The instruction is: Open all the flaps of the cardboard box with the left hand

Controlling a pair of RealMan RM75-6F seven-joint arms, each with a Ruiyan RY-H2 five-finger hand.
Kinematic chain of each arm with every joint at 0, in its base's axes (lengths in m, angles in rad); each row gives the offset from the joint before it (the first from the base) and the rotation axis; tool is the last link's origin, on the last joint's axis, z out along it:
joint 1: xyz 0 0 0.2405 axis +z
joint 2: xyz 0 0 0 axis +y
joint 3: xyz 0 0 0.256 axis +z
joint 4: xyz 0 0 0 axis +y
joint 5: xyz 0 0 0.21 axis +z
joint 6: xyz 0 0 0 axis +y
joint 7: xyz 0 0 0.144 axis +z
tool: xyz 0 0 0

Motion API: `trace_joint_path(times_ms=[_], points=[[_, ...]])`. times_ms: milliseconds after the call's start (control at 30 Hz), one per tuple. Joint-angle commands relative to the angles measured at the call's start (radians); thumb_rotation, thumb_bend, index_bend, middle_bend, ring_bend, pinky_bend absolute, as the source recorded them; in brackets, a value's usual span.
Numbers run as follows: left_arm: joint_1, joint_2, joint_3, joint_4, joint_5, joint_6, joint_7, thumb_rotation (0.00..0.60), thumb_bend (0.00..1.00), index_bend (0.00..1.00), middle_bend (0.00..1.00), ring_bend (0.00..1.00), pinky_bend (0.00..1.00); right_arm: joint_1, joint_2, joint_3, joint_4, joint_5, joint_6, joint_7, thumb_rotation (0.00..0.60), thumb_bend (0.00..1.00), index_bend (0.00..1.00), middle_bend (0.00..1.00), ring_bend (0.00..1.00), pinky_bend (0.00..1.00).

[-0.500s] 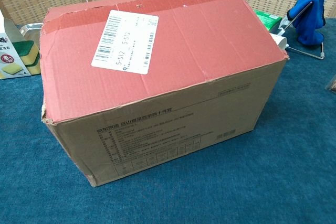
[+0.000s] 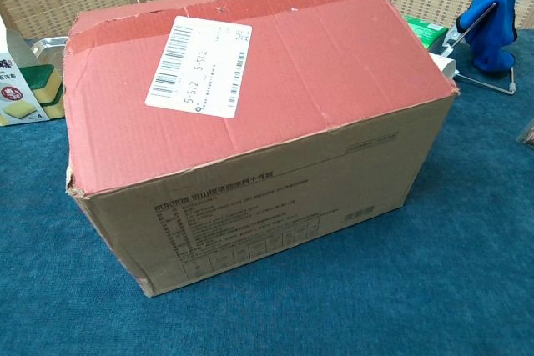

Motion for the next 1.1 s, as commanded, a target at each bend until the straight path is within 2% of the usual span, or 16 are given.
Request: trace_joint_path(times_ms=[33, 267, 533, 767, 1100], points=[[-0.056, -0.011, -0.030, -0.039, 0.013, -0.051, 0.025, 0.600, 0.25, 0.04, 0.00, 0.00, 0.00, 0.001, 0.000, -0.001, -0.001, 0.004, -0.007, 0.002, 0.600, 0.00, 0.00, 0.00, 0.00, 0.23], [-0.181, -0.089, -0.088, -0.080, 0.023, -0.161, 0.115, 0.600, 0.25, 0.02, 0.00, 0.00, 0.00, 0.003, 0.006, -0.004, 0.001, 0.022, -0.028, 0.017, 0.600, 0.00, 0.00, 0.00, 0.00, 0.23], [-0.295, -0.180, -0.123, -0.058, 0.078, -0.231, 0.155, 0.600, 0.25, 0.00, 0.00, 0.00, 0.00, 0.003, 0.013, -0.012, -0.008, 0.014, -0.034, 0.026, 0.600, 0.00, 0.00, 0.00, 0.00, 0.23], [-0.337, -0.223, -0.140, -0.048, 0.090, -0.238, 0.195, 0.600, 0.25, 0.00, 0.00, 0.00, 0.00, 0.003, 0.018, -0.013, -0.012, 0.014, -0.036, 0.036, 0.600, 0.00, 0.00, 0.00, 0.00, 0.23], [-0.389, -0.258, -0.167, -0.015, 0.031, -0.282, 0.264, 0.600, 0.25, 0.00, 0.00, 0.00, 0.00, 0.000, 0.025, -0.016, -0.020, 0.005, -0.030, 0.045, 0.600, 0.00, 0.00, 0.00, 0.00, 0.23]])
